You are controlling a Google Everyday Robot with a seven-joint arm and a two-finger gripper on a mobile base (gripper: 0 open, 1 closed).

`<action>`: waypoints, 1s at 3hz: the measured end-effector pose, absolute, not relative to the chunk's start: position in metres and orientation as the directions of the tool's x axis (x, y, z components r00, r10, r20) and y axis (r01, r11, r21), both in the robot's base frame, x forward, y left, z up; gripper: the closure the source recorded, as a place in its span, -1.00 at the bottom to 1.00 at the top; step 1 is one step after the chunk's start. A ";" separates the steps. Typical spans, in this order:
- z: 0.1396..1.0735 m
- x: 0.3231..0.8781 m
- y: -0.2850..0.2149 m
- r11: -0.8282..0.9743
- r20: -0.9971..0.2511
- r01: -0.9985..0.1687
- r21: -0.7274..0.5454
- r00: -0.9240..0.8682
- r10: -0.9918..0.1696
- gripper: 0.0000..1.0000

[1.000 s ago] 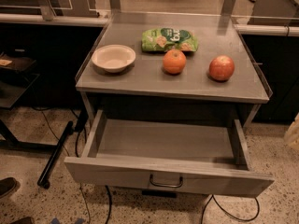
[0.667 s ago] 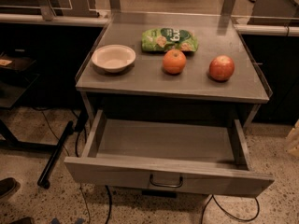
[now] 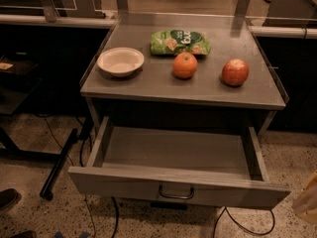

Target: Close top drawer

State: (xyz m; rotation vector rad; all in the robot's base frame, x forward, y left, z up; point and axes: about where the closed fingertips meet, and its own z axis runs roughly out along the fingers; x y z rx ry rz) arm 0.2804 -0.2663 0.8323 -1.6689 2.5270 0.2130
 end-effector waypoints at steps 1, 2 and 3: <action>0.832 0.280 -0.266 0.387 -0.165 -0.920 0.058 -0.392 -0.905 1.00; 0.808 0.282 -0.260 0.418 -0.186 -0.904 0.090 -0.428 -0.884 1.00; 0.773 0.293 -0.252 0.460 -0.215 -0.880 0.118 -0.475 -0.854 1.00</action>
Offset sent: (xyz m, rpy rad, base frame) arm 0.0033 0.0217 -0.0909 0.1279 0.0799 -0.1422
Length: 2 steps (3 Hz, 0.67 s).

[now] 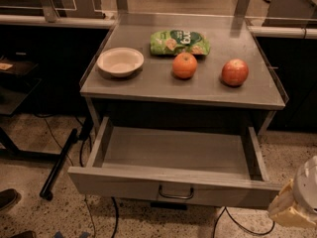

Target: Close top drawer

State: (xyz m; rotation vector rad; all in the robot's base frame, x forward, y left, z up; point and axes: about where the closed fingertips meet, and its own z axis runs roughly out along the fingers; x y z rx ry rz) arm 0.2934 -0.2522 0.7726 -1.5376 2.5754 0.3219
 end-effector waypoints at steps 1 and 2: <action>0.748 0.311 -0.246 0.487 -0.235 -0.865 0.119 -0.501 -0.833 1.00; 0.721 0.322 -0.242 0.512 -0.235 -0.849 0.133 -0.528 -0.816 1.00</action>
Offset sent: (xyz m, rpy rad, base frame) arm 0.0433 0.0154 -0.0851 0.0363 0.0197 -0.1046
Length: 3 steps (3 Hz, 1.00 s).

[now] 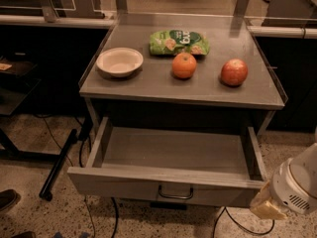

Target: Close top drawer

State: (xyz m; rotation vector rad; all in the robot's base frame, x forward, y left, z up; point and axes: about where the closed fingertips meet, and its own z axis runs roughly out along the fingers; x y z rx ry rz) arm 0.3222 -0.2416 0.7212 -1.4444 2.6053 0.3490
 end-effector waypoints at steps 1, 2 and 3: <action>0.701 0.333 -0.237 0.520 -0.220 -0.844 0.130 -0.536 -0.815 1.00; 0.688 0.352 -0.234 0.521 -0.207 -0.848 0.096 -0.529 -0.823 1.00; 0.682 0.370 -0.231 0.515 -0.199 -0.855 0.067 -0.517 -0.833 1.00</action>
Offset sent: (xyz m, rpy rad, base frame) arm 0.0418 0.0098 -0.0454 -0.0587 -0.0229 -0.0051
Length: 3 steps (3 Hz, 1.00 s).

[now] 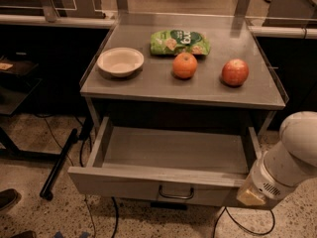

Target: Close top drawer

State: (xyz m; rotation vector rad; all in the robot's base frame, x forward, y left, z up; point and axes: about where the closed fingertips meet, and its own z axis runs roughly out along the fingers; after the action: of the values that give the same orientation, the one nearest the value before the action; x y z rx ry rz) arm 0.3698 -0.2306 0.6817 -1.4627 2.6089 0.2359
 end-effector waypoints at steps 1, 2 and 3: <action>0.674 0.389 -0.229 0.509 -0.185 -0.860 0.039 -0.507 -0.842 1.00; 0.665 0.403 -0.227 0.508 -0.171 -0.861 0.018 -0.504 -0.847 0.98; 0.665 0.403 -0.227 0.508 -0.171 -0.861 0.018 -0.504 -0.847 0.54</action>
Offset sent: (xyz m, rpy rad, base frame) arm 0.0480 0.0047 -0.0270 -0.0686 -0.0370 0.0095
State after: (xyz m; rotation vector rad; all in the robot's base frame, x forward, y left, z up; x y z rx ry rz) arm 0.4030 -0.2271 0.6648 -1.4840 2.6041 0.1523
